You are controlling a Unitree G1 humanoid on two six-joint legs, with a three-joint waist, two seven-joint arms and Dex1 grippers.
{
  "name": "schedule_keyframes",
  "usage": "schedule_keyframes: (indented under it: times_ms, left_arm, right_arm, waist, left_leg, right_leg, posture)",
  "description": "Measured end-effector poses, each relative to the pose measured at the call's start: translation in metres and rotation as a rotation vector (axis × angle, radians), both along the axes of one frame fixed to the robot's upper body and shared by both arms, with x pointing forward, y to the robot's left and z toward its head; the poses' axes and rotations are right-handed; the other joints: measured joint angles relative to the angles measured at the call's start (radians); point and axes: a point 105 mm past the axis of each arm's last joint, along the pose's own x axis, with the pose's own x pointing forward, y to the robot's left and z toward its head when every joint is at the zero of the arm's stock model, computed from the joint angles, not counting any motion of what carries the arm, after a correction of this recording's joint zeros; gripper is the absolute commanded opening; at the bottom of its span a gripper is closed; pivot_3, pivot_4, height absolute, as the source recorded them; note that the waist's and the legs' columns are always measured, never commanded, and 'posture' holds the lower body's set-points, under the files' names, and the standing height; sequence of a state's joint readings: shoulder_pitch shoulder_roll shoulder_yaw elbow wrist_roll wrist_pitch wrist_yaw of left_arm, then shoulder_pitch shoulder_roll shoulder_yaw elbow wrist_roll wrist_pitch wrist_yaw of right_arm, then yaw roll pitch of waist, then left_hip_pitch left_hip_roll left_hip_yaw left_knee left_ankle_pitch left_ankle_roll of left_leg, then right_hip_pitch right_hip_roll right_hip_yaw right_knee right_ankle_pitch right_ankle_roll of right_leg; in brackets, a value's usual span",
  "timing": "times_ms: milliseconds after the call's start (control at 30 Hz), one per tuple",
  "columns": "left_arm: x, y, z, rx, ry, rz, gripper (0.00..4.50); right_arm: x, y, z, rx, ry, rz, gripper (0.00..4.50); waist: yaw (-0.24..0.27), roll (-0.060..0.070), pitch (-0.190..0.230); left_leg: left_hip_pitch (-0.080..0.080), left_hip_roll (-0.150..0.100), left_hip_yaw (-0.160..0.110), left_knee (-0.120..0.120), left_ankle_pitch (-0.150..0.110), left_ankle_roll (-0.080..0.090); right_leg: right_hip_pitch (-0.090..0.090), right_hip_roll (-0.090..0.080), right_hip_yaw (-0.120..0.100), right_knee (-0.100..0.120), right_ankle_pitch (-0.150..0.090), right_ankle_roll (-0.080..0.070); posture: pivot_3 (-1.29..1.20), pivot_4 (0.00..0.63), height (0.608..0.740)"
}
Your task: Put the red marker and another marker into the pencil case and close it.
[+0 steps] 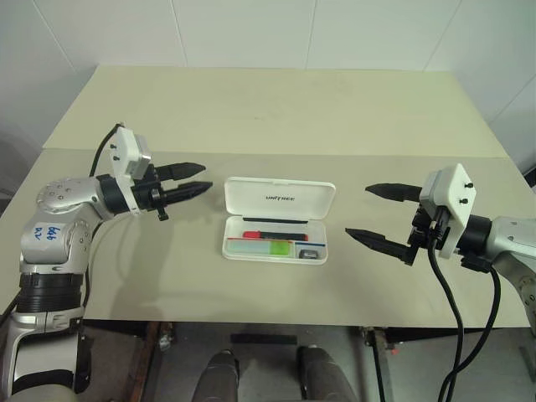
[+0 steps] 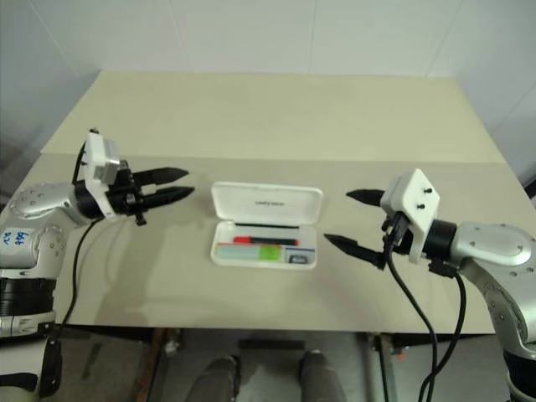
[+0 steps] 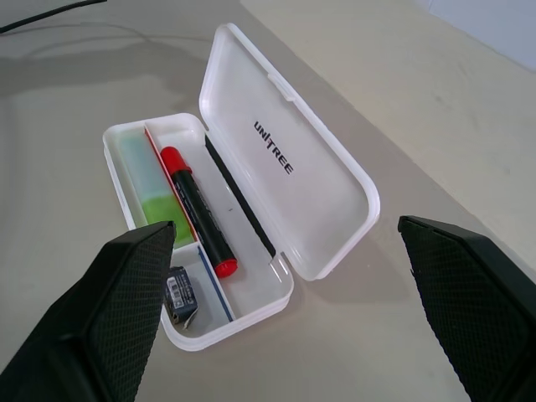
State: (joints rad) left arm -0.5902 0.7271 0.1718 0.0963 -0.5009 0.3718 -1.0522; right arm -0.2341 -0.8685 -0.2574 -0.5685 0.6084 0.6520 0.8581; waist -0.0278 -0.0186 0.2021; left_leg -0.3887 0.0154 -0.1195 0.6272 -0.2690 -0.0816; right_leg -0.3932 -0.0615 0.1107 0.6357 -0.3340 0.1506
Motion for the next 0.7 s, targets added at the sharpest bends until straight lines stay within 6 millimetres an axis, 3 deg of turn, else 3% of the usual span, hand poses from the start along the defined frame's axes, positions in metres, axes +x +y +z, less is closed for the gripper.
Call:
schedule_keyframes:
  times_ms: [100, 367, 567, 700]
  left_arm:
    - [0.008, 0.000, 0.003, -0.045, 0.002, 0.021, 0.07]
    - [0.032, 0.000, 0.002, -0.104, 0.022, 0.106, 0.07]
    - [0.063, -0.008, -0.020, -0.046, 0.078, 0.198, 0.07]
    - [0.072, -0.019, -0.029, -0.001, 0.093, 0.184, 0.07]
  right_arm:
    - [-0.001, 0.005, 0.006, 0.029, -0.017, 0.024, 4.50]
    - [-0.012, 0.027, 0.020, 0.095, -0.068, 0.125, 4.50]
    - [-0.012, 0.037, 0.021, 0.111, -0.080, 0.154, 4.50]
    - [-0.010, 0.038, 0.021, 0.111, -0.090, 0.146, 4.50]
  waist:
    - [0.000, 0.000, 0.000]
    - [0.000, 0.000, 0.000]
    - [0.001, 0.000, 0.000]
    - [0.001, 0.000, 0.000]
  left_leg:
    - [0.000, 0.000, 0.000, 0.000, 0.000, 0.000]
    - [0.000, 0.000, 0.000, 0.000, 0.000, 0.000]
    - [0.000, 0.000, 0.000, 0.000, 0.000, 0.000]
    - [-0.001, 0.000, 0.000, 0.000, 0.000, 0.000]
  right_leg:
    - [0.000, 0.000, 0.000, 0.000, 0.000, 0.000]
    - [0.000, 0.000, 0.000, 0.000, 0.000, 0.000]
    - [0.000, 0.000, 0.000, 0.000, 0.000, 0.000]
    - [-0.001, 0.000, 0.000, 0.000, 0.000, 0.000]
  posture:
    - [0.00, 0.150, 0.740]
    - [0.00, 0.150, 0.740]
    - [0.00, 0.150, 0.740]
    - [0.00, 0.150, 0.740]
